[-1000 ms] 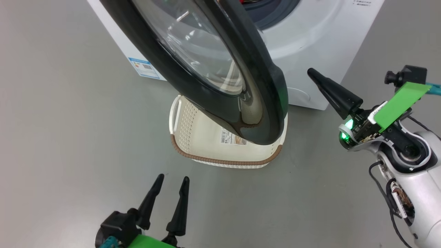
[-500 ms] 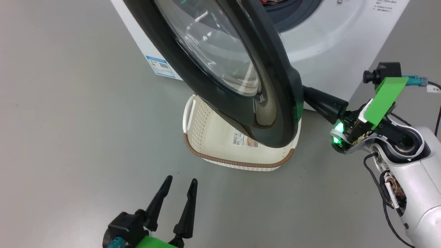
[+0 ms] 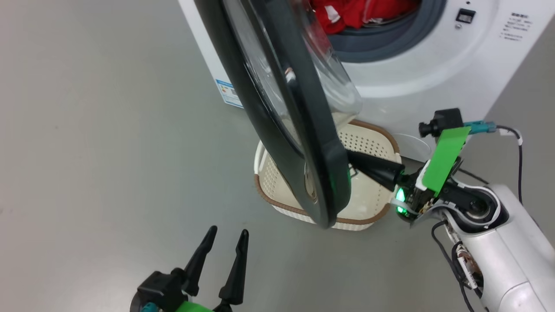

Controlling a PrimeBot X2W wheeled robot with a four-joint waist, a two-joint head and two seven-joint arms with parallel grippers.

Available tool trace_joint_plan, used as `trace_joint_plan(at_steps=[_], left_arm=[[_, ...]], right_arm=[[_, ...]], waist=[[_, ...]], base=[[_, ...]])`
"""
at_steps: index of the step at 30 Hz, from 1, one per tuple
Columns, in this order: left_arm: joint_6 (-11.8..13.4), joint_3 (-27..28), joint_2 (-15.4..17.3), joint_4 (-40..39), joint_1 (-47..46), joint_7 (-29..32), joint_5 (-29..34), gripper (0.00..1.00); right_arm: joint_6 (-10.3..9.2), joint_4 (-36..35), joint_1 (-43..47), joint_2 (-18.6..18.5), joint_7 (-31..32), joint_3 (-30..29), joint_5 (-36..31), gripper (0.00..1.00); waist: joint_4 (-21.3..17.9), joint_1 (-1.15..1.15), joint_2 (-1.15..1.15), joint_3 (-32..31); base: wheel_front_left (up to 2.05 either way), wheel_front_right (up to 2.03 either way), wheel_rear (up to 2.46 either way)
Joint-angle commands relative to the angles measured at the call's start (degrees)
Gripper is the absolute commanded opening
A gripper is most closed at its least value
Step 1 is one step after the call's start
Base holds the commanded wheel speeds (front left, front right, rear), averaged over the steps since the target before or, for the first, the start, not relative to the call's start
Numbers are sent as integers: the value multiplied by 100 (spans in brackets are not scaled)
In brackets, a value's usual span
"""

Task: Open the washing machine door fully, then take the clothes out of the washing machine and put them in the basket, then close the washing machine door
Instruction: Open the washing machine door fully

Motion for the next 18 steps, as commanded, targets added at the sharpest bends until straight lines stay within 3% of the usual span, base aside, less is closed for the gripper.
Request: trace_joint_plan(at_steps=[1,10,18], left_arm=[[37,187,54,-159,74,-71,-47,100],[55,269,54,-174,194,-71,-55,100],[149,449,54,-292,290,-71,-73,100]], right_arm=[[45,-199,82,135,50,120,-75,0],[45,-253,246,381,2,148,-281,0],[45,-178,175,532,69,369,-321,0]], waist=[[157,0,0,-110],[533,0,0,-283],[565,0,0,-307]], base=[[0,0,0],[0,0,0],[0,0,0]])
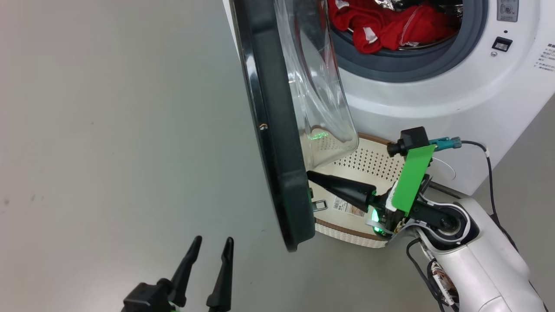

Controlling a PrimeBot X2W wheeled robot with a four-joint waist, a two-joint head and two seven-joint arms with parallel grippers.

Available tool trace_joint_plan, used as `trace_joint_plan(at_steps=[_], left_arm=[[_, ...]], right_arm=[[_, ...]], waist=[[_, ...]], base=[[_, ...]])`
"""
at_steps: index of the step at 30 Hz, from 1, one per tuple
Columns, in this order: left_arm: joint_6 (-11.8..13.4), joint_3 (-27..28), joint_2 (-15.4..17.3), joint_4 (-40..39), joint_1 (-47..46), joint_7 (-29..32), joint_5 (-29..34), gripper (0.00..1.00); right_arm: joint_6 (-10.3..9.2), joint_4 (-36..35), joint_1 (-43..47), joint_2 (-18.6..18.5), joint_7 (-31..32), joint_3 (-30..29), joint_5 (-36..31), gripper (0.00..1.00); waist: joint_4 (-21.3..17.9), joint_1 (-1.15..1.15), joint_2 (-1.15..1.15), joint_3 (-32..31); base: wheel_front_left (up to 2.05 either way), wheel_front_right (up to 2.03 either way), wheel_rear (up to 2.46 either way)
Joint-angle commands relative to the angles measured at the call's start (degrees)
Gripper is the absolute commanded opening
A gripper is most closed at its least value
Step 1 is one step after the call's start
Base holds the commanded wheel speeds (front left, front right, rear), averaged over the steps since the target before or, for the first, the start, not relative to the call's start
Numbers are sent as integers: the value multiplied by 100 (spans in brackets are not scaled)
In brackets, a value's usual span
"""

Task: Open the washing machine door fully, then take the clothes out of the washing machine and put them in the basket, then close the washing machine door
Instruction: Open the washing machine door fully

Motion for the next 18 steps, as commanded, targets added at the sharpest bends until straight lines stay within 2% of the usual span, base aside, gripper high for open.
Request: trace_joint_plan(at_steps=[1,18], left_arm=[[48,221,51,-179,-27,-71,-72,100],[178,400,51,-360,102,-71,-106,100]], right_arm=[[45,-134,-76,151,29,128,2,0],[45,-112,-295,198,-315,754,394,0]], waist=[[4,0,0,-7],[30,0,0,-25]], base=[[0,0,0],[0,0,0]])
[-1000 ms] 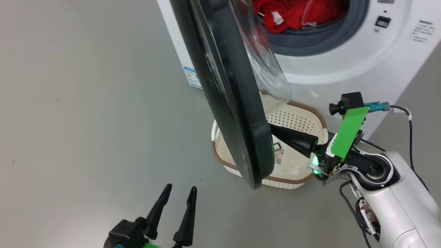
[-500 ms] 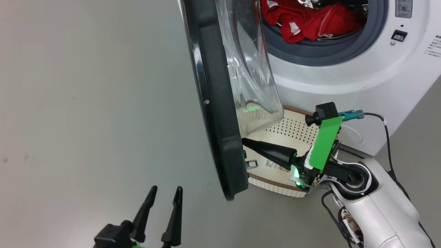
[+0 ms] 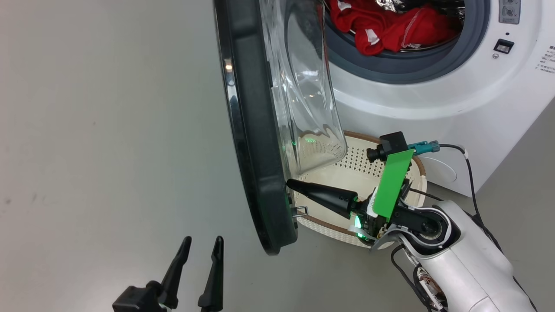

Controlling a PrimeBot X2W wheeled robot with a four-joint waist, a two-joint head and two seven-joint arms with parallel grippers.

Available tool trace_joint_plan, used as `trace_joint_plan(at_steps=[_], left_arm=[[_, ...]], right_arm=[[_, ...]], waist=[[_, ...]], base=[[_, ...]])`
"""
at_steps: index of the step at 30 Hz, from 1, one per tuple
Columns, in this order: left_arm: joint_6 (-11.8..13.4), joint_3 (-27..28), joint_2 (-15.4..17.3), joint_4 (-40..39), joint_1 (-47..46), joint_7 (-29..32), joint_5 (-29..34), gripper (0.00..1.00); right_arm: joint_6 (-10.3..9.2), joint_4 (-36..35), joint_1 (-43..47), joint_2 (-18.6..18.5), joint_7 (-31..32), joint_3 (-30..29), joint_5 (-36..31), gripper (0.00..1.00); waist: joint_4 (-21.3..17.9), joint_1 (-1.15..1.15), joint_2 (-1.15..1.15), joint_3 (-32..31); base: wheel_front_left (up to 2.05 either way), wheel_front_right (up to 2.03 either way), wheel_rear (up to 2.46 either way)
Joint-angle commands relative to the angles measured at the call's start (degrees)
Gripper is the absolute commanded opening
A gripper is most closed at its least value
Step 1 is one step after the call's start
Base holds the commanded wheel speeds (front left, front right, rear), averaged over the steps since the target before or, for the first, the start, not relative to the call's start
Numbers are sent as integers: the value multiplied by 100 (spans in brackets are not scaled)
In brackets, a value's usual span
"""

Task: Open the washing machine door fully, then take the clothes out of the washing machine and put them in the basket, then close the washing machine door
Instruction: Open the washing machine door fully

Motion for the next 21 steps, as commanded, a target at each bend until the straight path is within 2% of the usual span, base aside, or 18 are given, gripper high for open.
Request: trace_joint_plan(at_steps=[1,8,9,11,12,13,21], left_arm=[[42,200,52,-166,-27,-71,-63,100],[-11,181,52,-118,-54,-71,-45,100],[-31,172,52,-87,-61,-71,-39,100],[-56,164,52,-51,-68,-71,-28,100],[-70,160,52,-28,-72,-71,-17,100],[-86,158,52,-7,-74,-71,-2,100],[-182,140,52,115,-101,-71,77,100]], right_arm=[[45,-170,-148,184,-27,105,44,0],[45,-160,-90,184,-170,25,-90,0],[45,-151,-55,185,-242,-25,-154,33],[45,-138,-2,185,-323,-87,-227,53],[45,-121,36,185,-368,-123,-273,81],[45,-104,78,185,-416,-158,-320,100],[45,-72,494,118,-701,-492,-517,100]], waist=[[-5,0,0,-4],[-29,0,0,-50],[-37,0,0,-80],[-46,0,0,-111],[-51,0,0,-141],[-57,0,0,-156],[-94,0,0,-261]], base=[[0,0,0],[0,0,0],[0,0,0],[0,0,0],[0,0,0],[0,0,0],[0,0,0]])
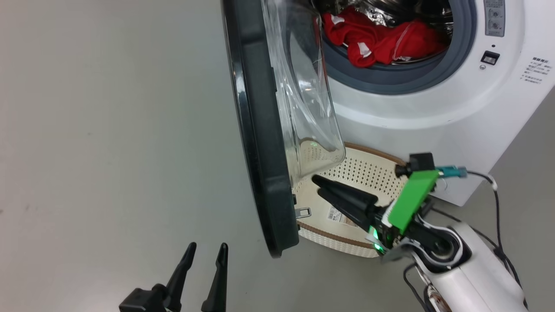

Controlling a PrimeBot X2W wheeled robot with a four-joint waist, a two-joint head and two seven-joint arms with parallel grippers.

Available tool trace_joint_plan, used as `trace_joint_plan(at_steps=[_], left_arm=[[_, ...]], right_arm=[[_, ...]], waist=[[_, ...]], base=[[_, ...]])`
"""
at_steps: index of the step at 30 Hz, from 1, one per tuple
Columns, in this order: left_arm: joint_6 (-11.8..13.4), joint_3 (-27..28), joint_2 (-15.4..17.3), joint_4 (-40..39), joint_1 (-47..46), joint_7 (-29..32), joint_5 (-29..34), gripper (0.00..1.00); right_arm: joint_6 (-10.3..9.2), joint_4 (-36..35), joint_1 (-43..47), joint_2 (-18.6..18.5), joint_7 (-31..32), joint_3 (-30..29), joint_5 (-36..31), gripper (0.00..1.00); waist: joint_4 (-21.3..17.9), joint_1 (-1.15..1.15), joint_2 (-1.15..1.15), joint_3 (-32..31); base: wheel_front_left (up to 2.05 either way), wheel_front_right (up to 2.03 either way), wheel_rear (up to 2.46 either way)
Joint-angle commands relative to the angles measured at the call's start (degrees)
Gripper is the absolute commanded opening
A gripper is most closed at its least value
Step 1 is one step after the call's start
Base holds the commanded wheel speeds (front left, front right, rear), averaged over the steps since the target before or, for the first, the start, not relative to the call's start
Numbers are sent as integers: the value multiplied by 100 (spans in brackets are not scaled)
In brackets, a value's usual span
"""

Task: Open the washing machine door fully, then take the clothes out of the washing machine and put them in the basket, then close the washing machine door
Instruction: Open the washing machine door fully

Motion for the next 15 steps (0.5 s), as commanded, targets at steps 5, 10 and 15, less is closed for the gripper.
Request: trace_joint_plan(at_steps=[5,10,15], left_arm=[[-94,196,49,-10,-86,-71,98,100],[-144,270,49,37,-51,-71,153,100],[-164,332,49,52,-49,-71,164,100]], right_arm=[[45,-160,387,-45,-190,-136,-188,100],[45,-188,767,-130,-337,-313,-260,100],[45,-182,1071,-217,-518,-475,-352,100]], waist=[[-43,0,0,-117],[-134,0,0,-177],[-229,0,0,-178]], base=[[0,0,0],[0,0,0],[0,0,0]])
